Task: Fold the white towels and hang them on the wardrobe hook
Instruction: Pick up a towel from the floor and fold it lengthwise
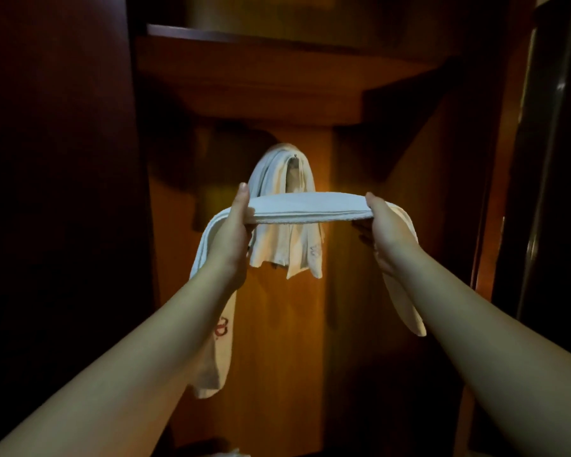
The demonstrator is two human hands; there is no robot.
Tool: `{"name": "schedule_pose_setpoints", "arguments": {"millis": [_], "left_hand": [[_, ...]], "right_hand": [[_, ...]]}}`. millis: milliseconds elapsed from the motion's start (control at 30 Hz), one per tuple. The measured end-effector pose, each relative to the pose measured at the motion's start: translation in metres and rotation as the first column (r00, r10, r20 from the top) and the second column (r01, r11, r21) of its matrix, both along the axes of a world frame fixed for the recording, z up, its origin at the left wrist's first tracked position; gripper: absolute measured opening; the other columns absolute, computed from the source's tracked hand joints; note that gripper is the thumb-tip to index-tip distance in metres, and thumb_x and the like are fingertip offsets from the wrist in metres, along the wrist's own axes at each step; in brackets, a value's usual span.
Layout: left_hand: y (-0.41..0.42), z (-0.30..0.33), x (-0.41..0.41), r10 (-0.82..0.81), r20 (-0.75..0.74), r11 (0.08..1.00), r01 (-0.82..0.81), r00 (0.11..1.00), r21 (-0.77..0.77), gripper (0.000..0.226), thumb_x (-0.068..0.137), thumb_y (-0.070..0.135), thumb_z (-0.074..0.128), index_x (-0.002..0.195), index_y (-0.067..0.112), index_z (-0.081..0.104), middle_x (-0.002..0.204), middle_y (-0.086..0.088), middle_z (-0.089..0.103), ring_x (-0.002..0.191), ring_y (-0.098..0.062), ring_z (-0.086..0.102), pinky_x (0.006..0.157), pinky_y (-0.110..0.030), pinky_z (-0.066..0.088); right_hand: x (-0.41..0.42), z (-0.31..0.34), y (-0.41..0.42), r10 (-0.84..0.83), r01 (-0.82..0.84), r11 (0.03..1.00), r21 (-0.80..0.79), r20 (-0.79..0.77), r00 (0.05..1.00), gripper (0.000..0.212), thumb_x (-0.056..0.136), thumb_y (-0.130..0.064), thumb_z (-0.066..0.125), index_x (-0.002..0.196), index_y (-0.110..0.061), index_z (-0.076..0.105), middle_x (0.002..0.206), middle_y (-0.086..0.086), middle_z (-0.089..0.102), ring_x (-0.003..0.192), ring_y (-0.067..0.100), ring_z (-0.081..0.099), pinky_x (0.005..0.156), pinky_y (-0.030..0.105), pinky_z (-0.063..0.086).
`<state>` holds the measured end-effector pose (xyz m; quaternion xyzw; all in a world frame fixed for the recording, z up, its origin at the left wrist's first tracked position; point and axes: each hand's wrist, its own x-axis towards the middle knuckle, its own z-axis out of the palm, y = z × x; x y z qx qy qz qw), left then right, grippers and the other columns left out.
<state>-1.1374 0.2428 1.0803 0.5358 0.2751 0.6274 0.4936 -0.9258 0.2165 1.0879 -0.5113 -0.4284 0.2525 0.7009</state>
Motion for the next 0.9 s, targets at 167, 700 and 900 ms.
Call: {"name": "schedule_pose_setpoints", "arguments": {"millis": [167, 700, 900], "left_hand": [[0.044, 0.034, -0.005, -0.078, -0.192, 0.991, 0.097, 0.978, 0.090, 0.087, 0.066, 0.086, 0.052, 0.126, 0.023, 0.060, 0.139, -0.003, 0.059, 0.133, -0.019, 0.050, 0.118, -0.044, 0.029], [0.240, 0.143, 0.025, -0.006, -0.481, 0.942, 0.167, 0.877, 0.291, 0.081, 0.091, 0.075, 0.030, 0.132, 0.013, 0.061, 0.128, 0.002, 0.068, 0.120, -0.007, 0.062, 0.113, -0.028, 0.036], [0.311, 0.158, 0.045, -0.065, -0.521, 0.952, 0.210, 0.851, 0.224, 0.076, 0.097, 0.070, 0.017, 0.130, 0.015, 0.058, 0.113, 0.011, 0.069, 0.098, 0.001, 0.068, 0.073, -0.009, 0.051]], "right_hand": [[0.012, 0.030, 0.036, 0.135, -0.139, 0.990, 0.029, 0.107, 0.985, 0.043, 0.100, -0.060, 0.044, 0.111, -0.023, 0.063, 0.121, 0.004, 0.069, 0.116, 0.021, 0.063, 0.106, 0.042, 0.043], [0.081, 0.136, 0.241, 0.250, -0.284, 0.957, 0.059, 0.331, 0.910, 0.098, 0.083, -0.084, 0.030, 0.152, -0.017, 0.039, 0.153, 0.009, 0.047, 0.142, 0.024, 0.042, 0.119, 0.045, 0.025], [0.100, 0.153, 0.323, 0.304, -0.335, 0.942, 0.019, 0.372, 0.877, 0.108, 0.075, -0.091, 0.030, 0.157, -0.021, 0.031, 0.159, 0.006, 0.038, 0.146, 0.018, 0.036, 0.121, 0.045, 0.022]]}}
